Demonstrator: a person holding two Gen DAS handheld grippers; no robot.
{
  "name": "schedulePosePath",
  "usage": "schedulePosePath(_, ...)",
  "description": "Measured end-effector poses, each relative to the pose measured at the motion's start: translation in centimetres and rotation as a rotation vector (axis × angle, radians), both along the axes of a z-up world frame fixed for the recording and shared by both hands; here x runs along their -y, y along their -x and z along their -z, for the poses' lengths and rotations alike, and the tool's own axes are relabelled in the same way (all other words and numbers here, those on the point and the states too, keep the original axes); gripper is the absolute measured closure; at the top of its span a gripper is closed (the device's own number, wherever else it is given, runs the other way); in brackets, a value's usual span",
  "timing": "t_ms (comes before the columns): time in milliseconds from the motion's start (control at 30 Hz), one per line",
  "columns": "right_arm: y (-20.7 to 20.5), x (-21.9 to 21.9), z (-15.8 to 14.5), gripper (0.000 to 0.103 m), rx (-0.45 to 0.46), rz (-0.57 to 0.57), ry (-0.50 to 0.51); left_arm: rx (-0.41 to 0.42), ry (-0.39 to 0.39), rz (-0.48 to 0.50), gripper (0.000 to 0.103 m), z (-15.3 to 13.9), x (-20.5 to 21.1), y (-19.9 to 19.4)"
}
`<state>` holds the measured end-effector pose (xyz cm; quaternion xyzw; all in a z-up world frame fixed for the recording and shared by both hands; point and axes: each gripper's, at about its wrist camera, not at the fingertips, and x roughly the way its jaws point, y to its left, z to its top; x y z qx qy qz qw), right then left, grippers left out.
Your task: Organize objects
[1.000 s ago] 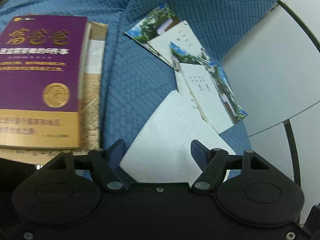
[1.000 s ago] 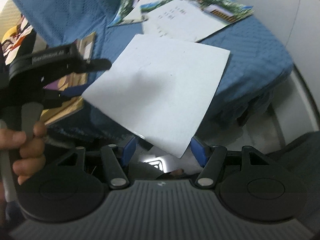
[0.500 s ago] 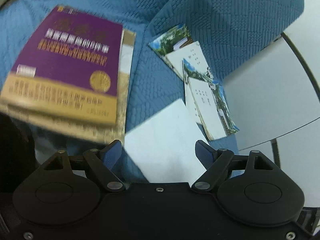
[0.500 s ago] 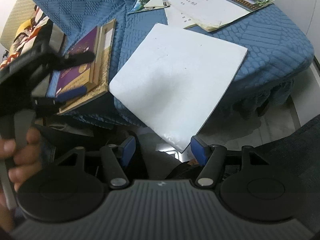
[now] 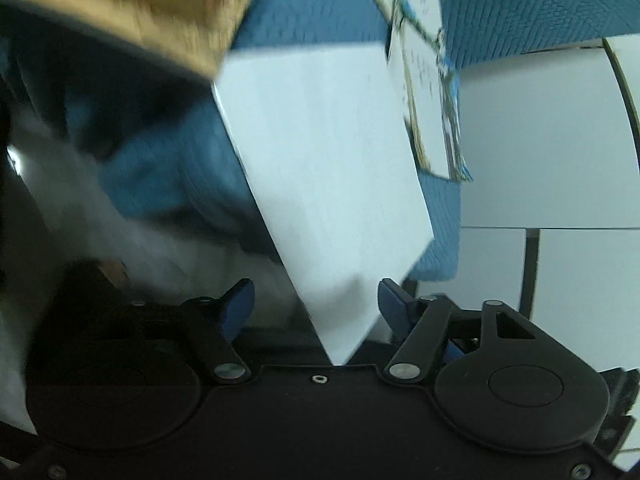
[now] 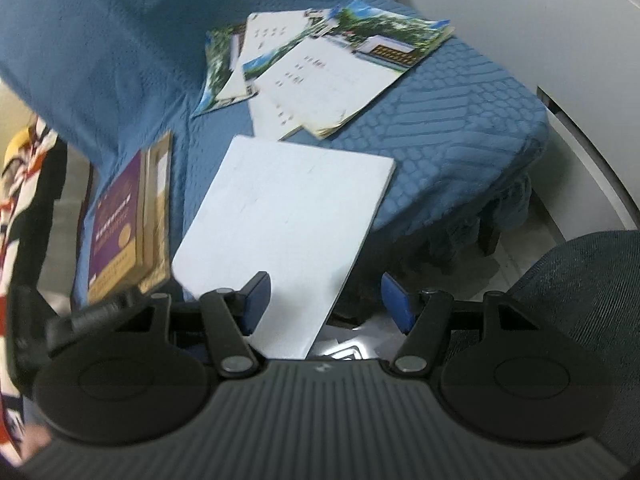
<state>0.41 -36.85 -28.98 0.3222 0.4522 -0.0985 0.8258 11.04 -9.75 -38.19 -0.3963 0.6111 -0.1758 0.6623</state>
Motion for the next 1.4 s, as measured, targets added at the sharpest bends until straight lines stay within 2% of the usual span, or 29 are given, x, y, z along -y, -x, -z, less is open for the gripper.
schedulePosePath(33,0.0,0.2,0.2,0.038,0.001,0.012,-0.009,-0.021,0.043,-0.039,0.042,0.5,0.3,0.1)
schedulePosePath(167,0.2,1.2,0.6,0.038,0.021,0.062,-0.06,-0.095,0.168,-0.054,0.05,2.7,1.7,0.4)
schedulePosePath(267,0.2,1.8,1.0,0.038,0.028,0.092,-0.102,-0.128,0.218,-0.08,0.07,3.6,2.3,0.7)
schedulePosePath(333,0.2,2.1,1.2,0.038,0.032,0.105,-0.128,-0.135,0.243,-0.093,0.088,3.8,2.3,1.0)
schedulePosePath(433,0.2,2.4,1.3,0.038,0.035,0.116,-0.154,-0.111,0.26,-0.1,0.093,3.0,1.8,1.5)
schedulePosePath(633,0.1,2.8,1.8,0.038,0.055,0.121,-0.274,-0.095,0.309,-0.124,0.097,0.9,0.1,2.1)
schedulePosePath(867,-0.2,2.9,3.1,0.038,0.081,0.153,-0.505,-0.104,0.374,-0.166,0.098,-0.9,-3.2,3.9)
schedulePosePath(967,-0.4,2.9,3.2,0.038,0.08,0.156,-0.517,-0.097,0.406,-0.187,0.098,-1.5,-4.6,4.4)
schedulePosePath(1200,0.0,4.1,3.2,0.04,0.083,0.211,-0.537,-0.064,0.413,-0.19,0.098,-3.0,-6.3,4.7)
schedulePosePath(1267,0.1,4.6,3.1,0.052,0.098,0.216,-0.556,-0.059,0.412,-0.191,0.098,-3.0,-6.7,4.8)
schedulePosePath(1333,0.2,4.8,3.1,0.076,0.096,0.219,-0.569,-0.058,0.414,-0.193,0.098,-3.0,-7.2,5.0)
schedulePosePath(1400,0.1,4.8,3.1,0.087,0.087,0.208,-0.568,-0.057,0.414,-0.197,0.098,-3.0,-7.4,5.1)
